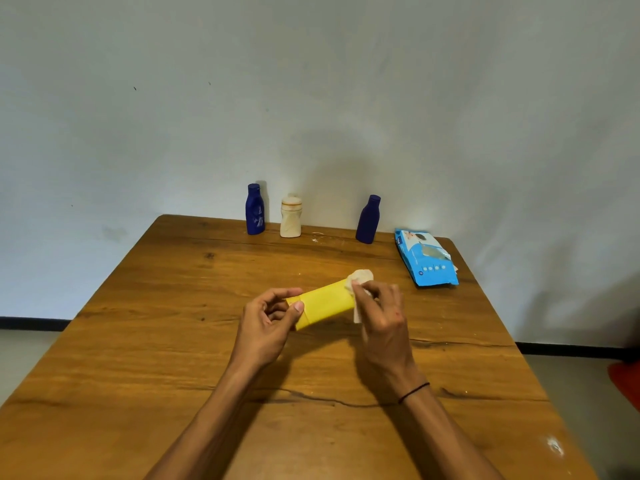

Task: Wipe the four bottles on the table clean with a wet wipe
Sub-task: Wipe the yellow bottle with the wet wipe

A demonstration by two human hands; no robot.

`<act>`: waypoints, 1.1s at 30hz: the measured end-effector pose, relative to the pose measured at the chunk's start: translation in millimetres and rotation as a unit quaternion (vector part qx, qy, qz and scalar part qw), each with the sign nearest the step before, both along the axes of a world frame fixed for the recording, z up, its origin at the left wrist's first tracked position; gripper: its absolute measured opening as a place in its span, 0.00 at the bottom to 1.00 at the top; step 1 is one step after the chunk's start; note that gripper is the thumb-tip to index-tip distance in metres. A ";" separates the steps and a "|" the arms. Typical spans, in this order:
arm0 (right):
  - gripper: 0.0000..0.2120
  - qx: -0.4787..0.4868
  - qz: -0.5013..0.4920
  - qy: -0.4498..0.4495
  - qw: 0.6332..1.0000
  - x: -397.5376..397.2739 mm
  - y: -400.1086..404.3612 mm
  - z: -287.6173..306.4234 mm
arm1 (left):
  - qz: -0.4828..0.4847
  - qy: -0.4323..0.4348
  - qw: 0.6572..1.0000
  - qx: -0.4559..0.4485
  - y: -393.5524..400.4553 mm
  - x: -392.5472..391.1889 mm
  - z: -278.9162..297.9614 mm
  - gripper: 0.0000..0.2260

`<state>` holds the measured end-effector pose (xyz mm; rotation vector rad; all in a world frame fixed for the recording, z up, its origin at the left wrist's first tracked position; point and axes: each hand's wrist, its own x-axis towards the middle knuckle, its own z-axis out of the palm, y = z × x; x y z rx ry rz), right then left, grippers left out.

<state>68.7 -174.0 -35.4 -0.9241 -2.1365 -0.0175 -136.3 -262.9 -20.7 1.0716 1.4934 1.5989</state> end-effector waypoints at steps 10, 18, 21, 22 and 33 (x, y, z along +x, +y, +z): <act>0.32 0.061 0.111 -0.045 0.991 -26.9 -33.9 -9.6 | 0.004 0.007 1.000 0.007 2.4 4.6 1.5 0.10; 0.33 0.080 0.037 -0.066 0.994 13.6 6.4 -11.9 | -0.010 -0.008 1.000 -0.024 -0.1 -5.3 11.9 0.08; 0.32 0.084 0.027 -0.085 0.992 12.9 13.3 -7.1 | -0.012 -0.023 0.999 -0.035 4.6 -3.8 15.2 0.08; 0.30 0.087 0.027 -0.085 0.992 10.3 12.6 -6.2 | -0.012 -0.025 0.999 -0.040 5.9 -3.4 16.4 0.08; 0.18 0.040 0.103 -0.058 0.992 -27.5 -24.0 -6.2 | -0.009 -0.046 0.994 -0.096 12.0 6.8 12.9 0.10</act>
